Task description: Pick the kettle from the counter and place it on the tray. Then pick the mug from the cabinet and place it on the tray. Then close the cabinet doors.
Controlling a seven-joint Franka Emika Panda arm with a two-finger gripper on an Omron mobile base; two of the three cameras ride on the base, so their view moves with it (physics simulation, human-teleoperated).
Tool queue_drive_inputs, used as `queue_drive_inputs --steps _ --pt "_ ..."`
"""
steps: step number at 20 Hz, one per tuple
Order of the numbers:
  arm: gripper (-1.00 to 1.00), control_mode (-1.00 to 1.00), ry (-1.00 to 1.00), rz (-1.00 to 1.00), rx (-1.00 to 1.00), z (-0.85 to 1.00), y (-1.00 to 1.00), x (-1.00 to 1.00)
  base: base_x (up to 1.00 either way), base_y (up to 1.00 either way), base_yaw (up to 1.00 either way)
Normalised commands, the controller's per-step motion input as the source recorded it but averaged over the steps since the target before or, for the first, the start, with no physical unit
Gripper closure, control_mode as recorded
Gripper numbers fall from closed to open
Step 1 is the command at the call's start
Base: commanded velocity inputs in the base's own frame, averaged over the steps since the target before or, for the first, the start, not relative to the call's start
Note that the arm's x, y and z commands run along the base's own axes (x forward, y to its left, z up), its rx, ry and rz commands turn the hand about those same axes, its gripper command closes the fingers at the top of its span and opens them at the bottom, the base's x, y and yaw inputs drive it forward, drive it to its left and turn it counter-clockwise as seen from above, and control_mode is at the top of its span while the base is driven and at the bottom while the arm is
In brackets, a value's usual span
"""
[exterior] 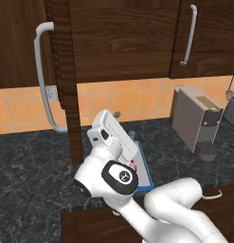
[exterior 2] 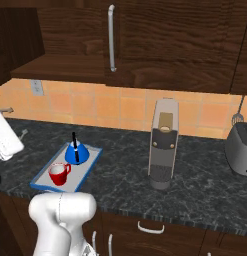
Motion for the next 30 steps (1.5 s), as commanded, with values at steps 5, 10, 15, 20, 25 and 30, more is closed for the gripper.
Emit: queue_drive_inputs --steps 5,10,15,20,25,30 --pt "-1.00 -1.00 0.01 0.00 -0.03 -0.14 0.52 0.14 0.00 0.00 0.00" --pt "-1.00 -1.00 0.02 0.00 -0.02 -0.18 0.52 0.17 0.00 0.00 0.00" --pt "-1.00 -1.00 0.01 0.00 -0.01 -0.21 0.47 0.18 0.00 0.00 0.00" --pt "-1.00 -1.00 0.00 0.00 -0.01 -0.12 0.44 0.04 0.00 0.00 0.00" --pt "-1.00 -1.00 0.00 0.00 -0.02 -0.06 0.45 0.00 0.00 0.00 0.00" --pt "-1.00 -1.00 -0.02 -0.01 -0.01 -0.02 0.45 0.00 0.00 0.00 0.00"
